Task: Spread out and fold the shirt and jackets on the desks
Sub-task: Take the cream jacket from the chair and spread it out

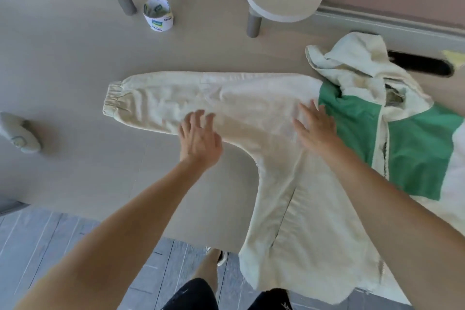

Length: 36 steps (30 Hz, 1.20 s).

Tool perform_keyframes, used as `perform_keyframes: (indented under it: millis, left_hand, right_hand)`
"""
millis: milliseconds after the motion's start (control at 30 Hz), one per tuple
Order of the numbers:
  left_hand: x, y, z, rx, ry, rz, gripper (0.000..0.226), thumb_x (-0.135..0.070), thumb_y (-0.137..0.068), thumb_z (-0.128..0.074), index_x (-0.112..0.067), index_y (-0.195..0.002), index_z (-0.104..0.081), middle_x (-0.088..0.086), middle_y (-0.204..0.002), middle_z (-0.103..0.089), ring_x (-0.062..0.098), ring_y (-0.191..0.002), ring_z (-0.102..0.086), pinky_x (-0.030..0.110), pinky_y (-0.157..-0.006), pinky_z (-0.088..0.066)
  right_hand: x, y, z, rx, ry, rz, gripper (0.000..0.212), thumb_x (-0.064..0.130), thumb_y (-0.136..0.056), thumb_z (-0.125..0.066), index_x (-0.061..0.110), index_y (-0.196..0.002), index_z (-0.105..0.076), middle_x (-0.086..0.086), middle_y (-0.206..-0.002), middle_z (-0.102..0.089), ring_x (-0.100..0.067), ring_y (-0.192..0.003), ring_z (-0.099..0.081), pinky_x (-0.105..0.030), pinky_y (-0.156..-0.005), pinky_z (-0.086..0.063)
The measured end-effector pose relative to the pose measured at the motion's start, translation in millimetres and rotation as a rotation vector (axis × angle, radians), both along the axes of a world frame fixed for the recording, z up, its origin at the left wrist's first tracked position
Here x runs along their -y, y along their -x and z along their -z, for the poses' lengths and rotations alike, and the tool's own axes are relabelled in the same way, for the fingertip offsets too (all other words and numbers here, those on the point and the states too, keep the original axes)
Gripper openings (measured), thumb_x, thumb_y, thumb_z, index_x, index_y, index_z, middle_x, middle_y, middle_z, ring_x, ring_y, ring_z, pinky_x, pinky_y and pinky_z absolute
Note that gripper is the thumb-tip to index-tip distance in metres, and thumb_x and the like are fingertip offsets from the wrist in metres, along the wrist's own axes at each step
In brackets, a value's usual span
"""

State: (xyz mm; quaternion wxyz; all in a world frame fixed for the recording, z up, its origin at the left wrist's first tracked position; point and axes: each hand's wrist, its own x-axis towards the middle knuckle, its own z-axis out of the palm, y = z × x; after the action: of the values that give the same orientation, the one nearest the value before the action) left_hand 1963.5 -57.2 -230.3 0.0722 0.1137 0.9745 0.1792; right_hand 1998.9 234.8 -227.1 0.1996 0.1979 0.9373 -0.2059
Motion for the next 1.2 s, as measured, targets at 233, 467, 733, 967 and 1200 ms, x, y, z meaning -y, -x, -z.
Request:
perform_keyframes:
  millis: [233, 467, 733, 967, 1200]
  left_hand:
    - [-167, -117, -4, 0.19, 0.11, 0.557, 0.063, -0.048, -0.098, -0.037, -0.021, -0.153, -0.025, 0.009, -0.164, -0.01, 0.038, -0.151, -0.001, 0.055, -0.122, 0.001]
    - [-186, -110, 41, 0.133, 0.299, 0.526, 0.071, -0.068, -0.095, -0.024, -0.041, -0.157, -0.002, -0.007, -0.165, 0.017, 0.035, -0.149, 0.023, 0.059, -0.117, 0.014]
    - [-209, -49, 20, 0.106, 0.412, 0.329, 0.076, -0.06, -0.1, -0.02, -0.017, -0.159, 0.0, 0.01, -0.167, 0.006, 0.033, -0.153, 0.007, 0.049, -0.124, -0.002]
    - [-217, -199, 13, 0.058, 0.22, 0.637, 0.058, -0.051, -0.092, -0.043, -0.017, -0.138, -0.039, 0.014, -0.146, -0.029, 0.035, -0.134, -0.029, 0.052, -0.106, -0.037]
    - [-223, -225, 7, 0.125, 0.32, 0.551, 0.047, -0.052, -0.096, -0.039, -0.01, -0.109, -0.055, 0.008, -0.103, -0.055, 0.025, -0.093, -0.054, 0.037, -0.074, -0.052]
  right_hand:
    - [-21, -175, 21, -0.05, -0.3, 0.232, 0.065, 0.055, -0.099, -0.023, 0.024, -0.156, -0.027, -0.01, -0.166, -0.012, -0.032, -0.153, -0.004, -0.058, -0.12, -0.005]
    - [-49, -190, 47, -0.053, -0.261, 0.106, 0.07, 0.058, -0.096, -0.025, 0.023, -0.156, -0.024, -0.014, -0.166, -0.008, -0.035, -0.153, -0.005, -0.055, -0.121, -0.007]
    - [-106, -132, 11, -0.282, -0.054, 0.125, 0.047, 0.034, -0.099, -0.048, 0.016, -0.143, -0.044, -0.013, -0.161, -0.022, -0.036, -0.148, -0.018, -0.049, -0.118, -0.018]
    - [-100, -237, -11, 0.074, -0.091, 0.168, 0.035, 0.043, -0.096, -0.043, 0.018, -0.117, -0.056, -0.004, -0.101, -0.061, -0.033, -0.093, -0.066, -0.035, -0.069, -0.046]
    - [-94, -233, 1, 0.041, -0.052, 0.226, 0.036, 0.033, -0.1, -0.042, 0.006, -0.116, -0.059, -0.012, -0.109, -0.061, -0.035, -0.101, -0.062, -0.037, -0.078, -0.048]
